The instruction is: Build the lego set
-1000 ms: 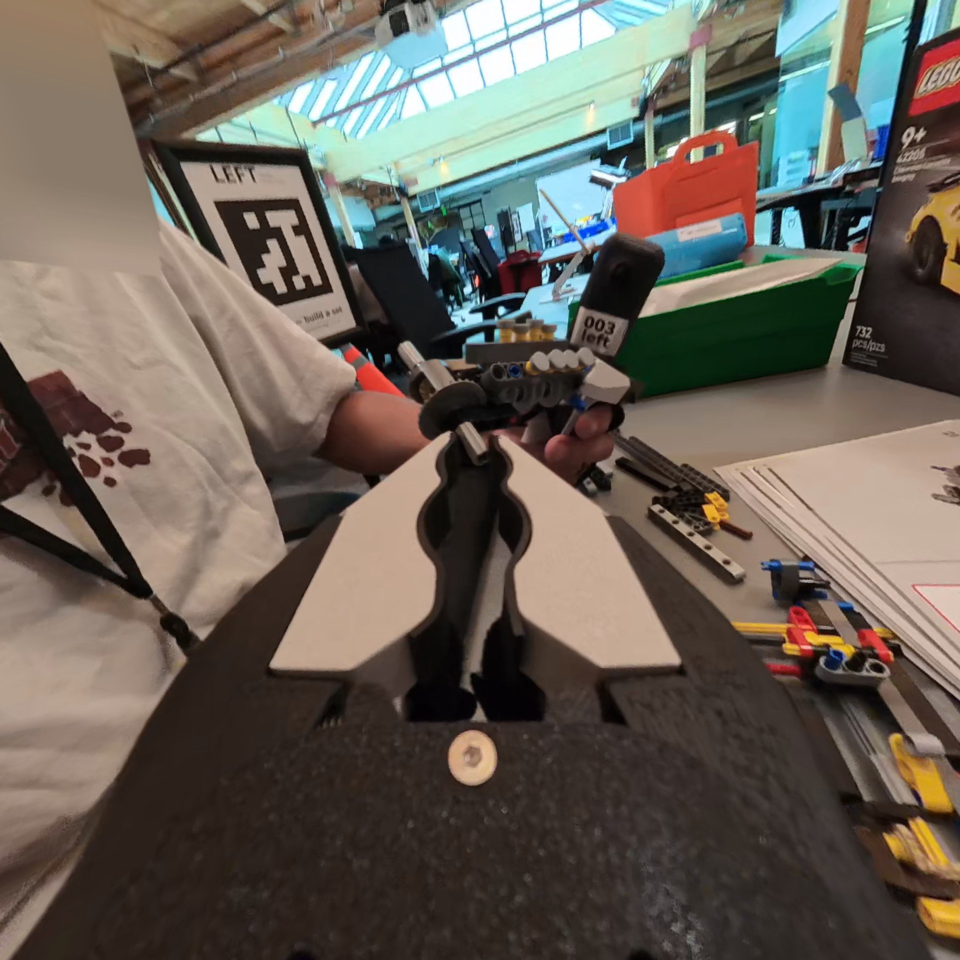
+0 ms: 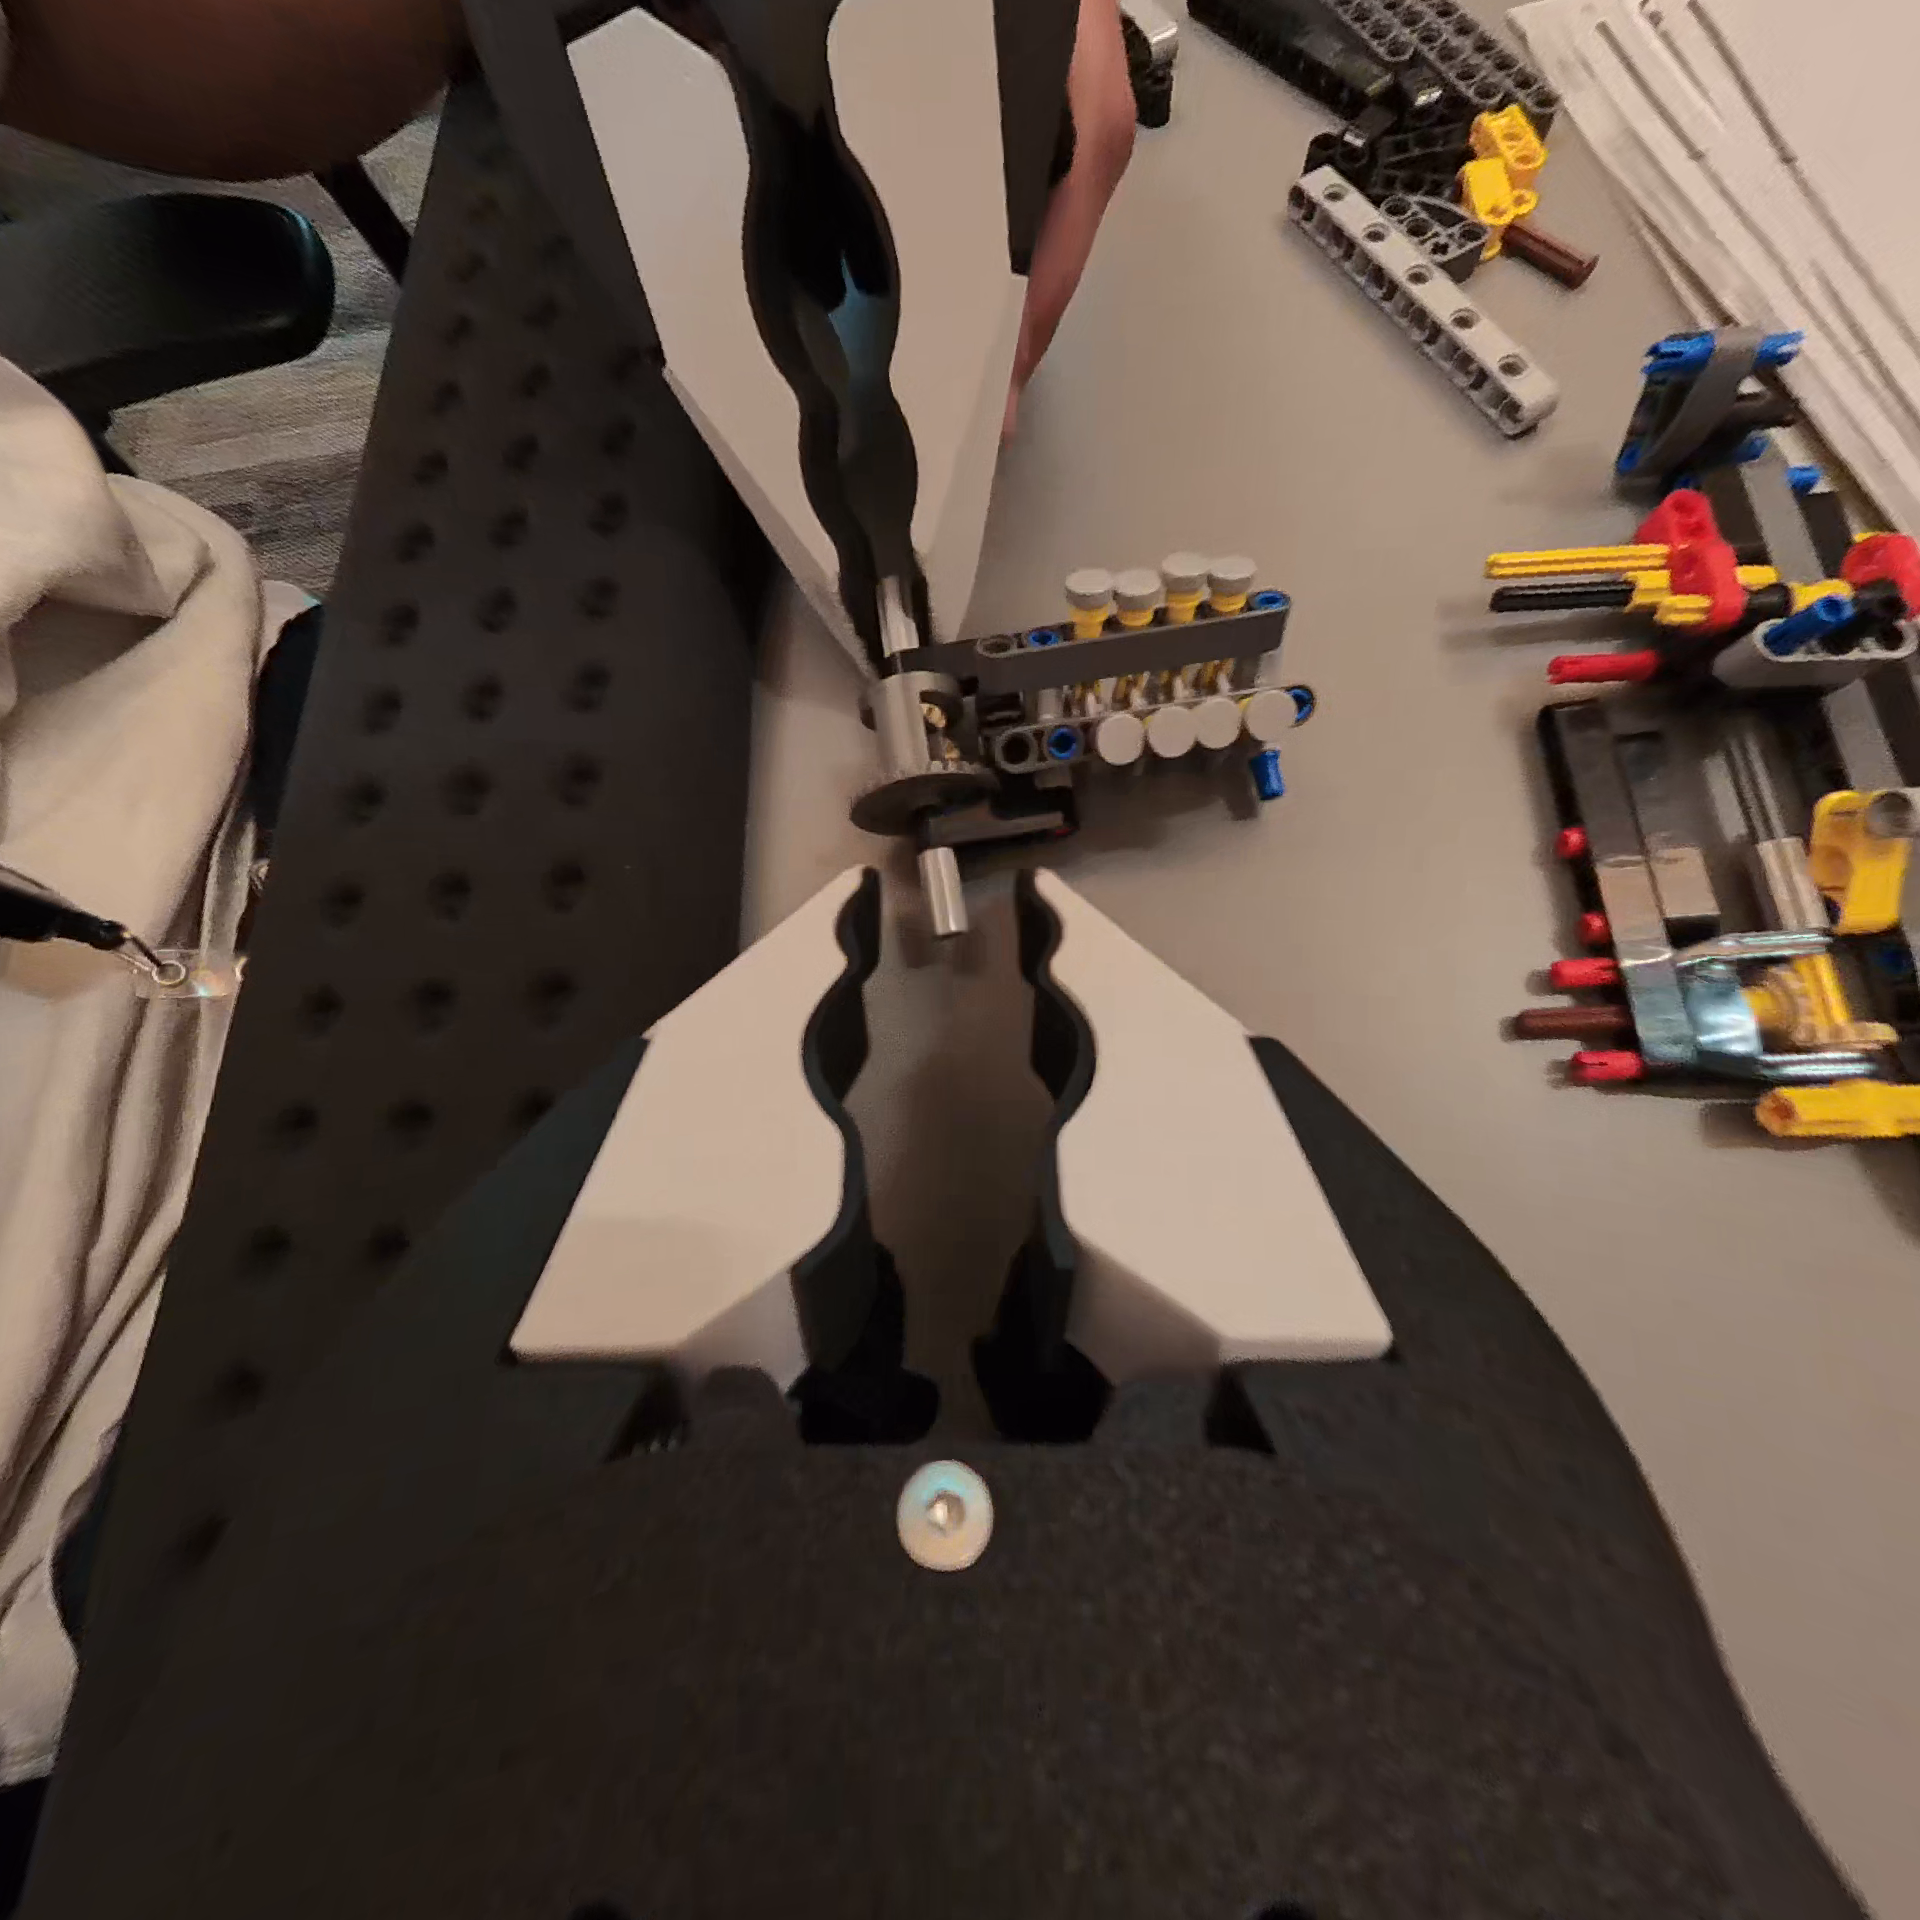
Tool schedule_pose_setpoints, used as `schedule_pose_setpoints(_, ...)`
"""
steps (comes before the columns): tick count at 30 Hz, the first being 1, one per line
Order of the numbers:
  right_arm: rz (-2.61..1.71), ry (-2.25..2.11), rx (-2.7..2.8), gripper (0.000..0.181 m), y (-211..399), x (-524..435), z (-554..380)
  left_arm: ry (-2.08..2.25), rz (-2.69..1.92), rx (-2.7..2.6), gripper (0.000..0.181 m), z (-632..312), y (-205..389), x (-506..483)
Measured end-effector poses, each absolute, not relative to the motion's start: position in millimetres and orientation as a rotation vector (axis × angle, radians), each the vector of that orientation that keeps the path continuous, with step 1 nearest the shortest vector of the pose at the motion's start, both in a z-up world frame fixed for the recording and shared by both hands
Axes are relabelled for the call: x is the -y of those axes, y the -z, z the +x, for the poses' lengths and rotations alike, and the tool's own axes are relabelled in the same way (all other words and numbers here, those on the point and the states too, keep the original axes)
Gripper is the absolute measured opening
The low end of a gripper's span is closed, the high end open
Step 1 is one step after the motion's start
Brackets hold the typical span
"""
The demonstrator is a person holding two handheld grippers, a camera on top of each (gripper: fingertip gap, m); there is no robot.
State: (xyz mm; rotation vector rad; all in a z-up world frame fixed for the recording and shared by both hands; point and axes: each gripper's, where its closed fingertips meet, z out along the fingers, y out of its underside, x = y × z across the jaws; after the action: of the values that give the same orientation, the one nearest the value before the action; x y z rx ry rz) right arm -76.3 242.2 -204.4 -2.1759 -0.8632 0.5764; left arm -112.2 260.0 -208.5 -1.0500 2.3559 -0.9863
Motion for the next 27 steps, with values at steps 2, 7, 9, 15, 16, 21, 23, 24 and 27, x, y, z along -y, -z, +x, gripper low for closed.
schedule_pose_setpoints(2, -2.11, -0.522, 0.898, 0.033, 197.6, -239.6, -75.9, 1.007, -1.05, -2.368, 0.006, -113.8, 209.2, -257.5)
schedule_pose_setpoints(7, -1.927, -0.287, 1.014, 0.029, 181.5, -234.2, -92.3, 0.981, -1.063, -2.361, 0.006, -111.7, 212.9, -259.2)
schedule_pose_setpoints(9, -1.888, -0.225, 1.019, 0.027, 179.3, -236.2, -96.6, 0.984, -1.066, -2.355, 0.006, -110.9, 212.9, -258.8)
schedule_pose_setpoints(15, -1.9, -0.152, 1.019, 0.027, 187.6, -244.9, -96.7, 0.997, -1.09, -2.325, 0.013, -108.9, 212.6, -259.7)
schedule_pose_setpoints(16, -1.897, -0.151, 1.017, 0.025, 187.3, -245.3, -96.1, 0.998, -1.097, -2.319, 0.016, -108.7, 212.3, -260.3)
schedule_pose_setpoints(21, -1.951, -0.166, 1.011, 0.027, 197.8, -245.5, -92.3, 1.005, -1.112, -2.276, 0.028, -106.0, 208.8, -263.9)
schedule_pose_setpoints(23, -1.947, -0.152, 1.013, 0.026, 195.6, -246.6, -91.6, 0.997, -1.124, -2.262, 0.033, -103.6, 207.9, -265.7)
schedule_pose_setpoints(24, -1.929, -0.148, 1.012, 0.026, 192.9, -247.1, -92.0, 0.994, -1.135, -2.26, 0.038, -102.9, 208.0, -266.3)
schedule_pose_setpoints(27, -1.857, -0.108, 1.012, 0.026, 181.9, -248.8, -95.2, 0.993, -1.154, -2.249, 0.044, -100.6, 208.4, -267.2)
